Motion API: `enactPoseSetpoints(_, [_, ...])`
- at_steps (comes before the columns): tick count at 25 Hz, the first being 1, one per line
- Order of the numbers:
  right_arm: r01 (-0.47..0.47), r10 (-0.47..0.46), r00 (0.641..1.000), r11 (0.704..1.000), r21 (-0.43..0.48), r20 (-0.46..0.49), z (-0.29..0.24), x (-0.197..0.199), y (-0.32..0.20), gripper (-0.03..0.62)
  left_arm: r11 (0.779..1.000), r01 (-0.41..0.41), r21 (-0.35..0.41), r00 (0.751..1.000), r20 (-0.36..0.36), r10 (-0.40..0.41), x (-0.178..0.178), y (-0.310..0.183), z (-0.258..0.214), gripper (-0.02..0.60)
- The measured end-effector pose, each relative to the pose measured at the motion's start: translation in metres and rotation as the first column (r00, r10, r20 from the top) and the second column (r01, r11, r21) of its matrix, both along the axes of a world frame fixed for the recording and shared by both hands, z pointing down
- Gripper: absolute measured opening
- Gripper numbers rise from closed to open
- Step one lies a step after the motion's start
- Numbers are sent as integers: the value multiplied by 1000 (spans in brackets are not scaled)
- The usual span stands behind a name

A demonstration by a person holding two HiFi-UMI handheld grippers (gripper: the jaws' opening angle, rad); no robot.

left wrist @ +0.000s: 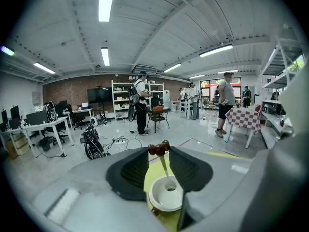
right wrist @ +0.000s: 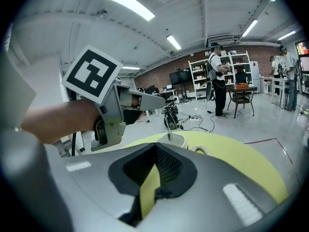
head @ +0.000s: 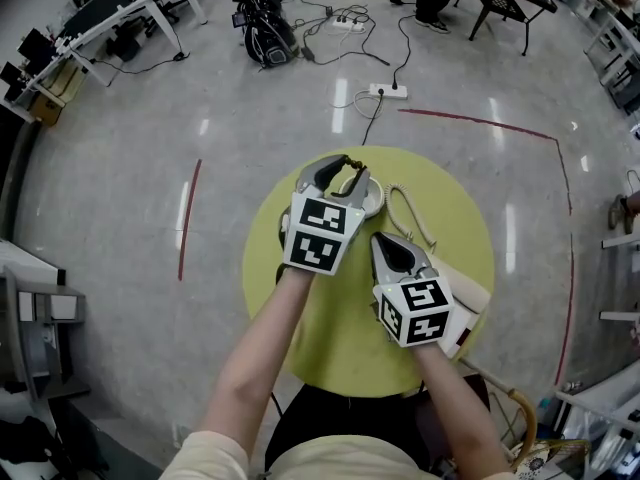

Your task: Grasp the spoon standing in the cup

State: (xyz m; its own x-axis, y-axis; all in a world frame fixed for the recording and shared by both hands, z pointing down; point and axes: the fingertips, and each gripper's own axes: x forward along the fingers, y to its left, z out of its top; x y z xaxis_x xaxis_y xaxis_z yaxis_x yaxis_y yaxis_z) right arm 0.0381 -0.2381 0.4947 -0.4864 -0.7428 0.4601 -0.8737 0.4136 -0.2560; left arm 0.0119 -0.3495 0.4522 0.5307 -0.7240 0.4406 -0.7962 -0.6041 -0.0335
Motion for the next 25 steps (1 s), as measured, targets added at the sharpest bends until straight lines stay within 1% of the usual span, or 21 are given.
enactPoseSetpoints(4, [-3, 3, 1000, 1000, 16, -3, -5, -3, 5, 2, 1000, 10, 26, 1000, -13, -10, -11, 11, -13, 143])
enactPoseSetpoints(15, [-19, 20, 999, 998, 55, -27, -25, -7, 23, 2, 998, 43, 42, 998, -58, -40, -45, 57, -33, 141])
enactPoseSetpoints(19, [-17, 19, 999, 998, 67, -34, -33, -11, 32, 2, 997, 54, 61, 996, -75, -50, -54, 77, -44, 141])
enactPoseSetpoints(22, [-24, 27, 999, 996, 80, -38, -38, -9, 39, 2, 998, 43, 38, 997, -63, -41, -56, 96, -33, 141])
enactPoseSetpoints(25, [-27, 30, 999, 996, 91, -36, -43, -11, 46, 2, 998, 45, 34, 996, -72, -42, -58, 111, -34, 141])
